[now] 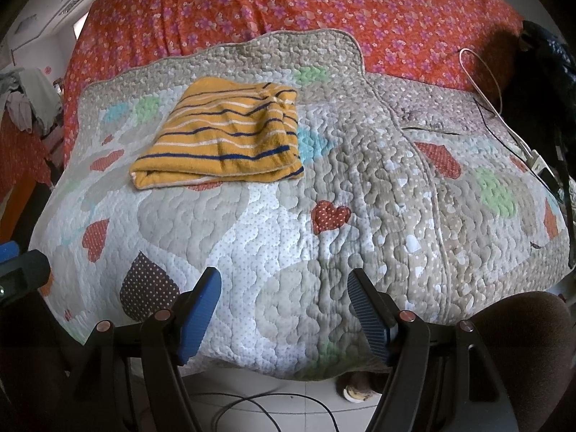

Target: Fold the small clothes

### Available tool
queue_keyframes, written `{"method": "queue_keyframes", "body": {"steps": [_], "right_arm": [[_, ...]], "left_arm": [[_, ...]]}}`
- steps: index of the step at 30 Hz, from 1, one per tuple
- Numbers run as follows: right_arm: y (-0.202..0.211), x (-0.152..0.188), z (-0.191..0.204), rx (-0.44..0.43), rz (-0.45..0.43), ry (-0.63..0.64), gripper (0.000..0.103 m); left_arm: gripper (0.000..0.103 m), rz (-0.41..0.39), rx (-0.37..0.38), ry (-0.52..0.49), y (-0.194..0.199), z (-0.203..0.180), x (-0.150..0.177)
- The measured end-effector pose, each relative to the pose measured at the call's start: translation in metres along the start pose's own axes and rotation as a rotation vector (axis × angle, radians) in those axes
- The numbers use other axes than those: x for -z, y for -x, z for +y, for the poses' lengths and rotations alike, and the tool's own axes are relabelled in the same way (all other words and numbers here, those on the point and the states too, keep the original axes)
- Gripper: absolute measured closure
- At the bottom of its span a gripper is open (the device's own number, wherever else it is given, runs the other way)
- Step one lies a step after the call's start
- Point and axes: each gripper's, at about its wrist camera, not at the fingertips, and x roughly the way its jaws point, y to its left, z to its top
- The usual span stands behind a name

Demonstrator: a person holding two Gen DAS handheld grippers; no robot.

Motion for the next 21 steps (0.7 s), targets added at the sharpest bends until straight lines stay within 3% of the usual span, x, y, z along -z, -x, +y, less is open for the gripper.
{"method": "queue_keyframes", "body": {"steps": [7, 15, 21], "right_arm": [[-0.007, -0.014, 0.004, -0.012, 0.009, 0.019, 0.025], [-0.020, -0.043, 0.026, -0.054, 0.013, 0.071, 0.023], [-0.038, -0.030, 0.040, -0.067, 0.051, 0.138, 0.022]], "left_arm": [[0.000, 0.045, -0.005, 0.037, -0.016, 0.012, -0.002], [0.000, 0.045, -0.029, 0.081, -0.024, 0.030, -0.013], [0.000, 0.113, -0.049, 0.089, -0.048, 0.035, -0.016]]}}
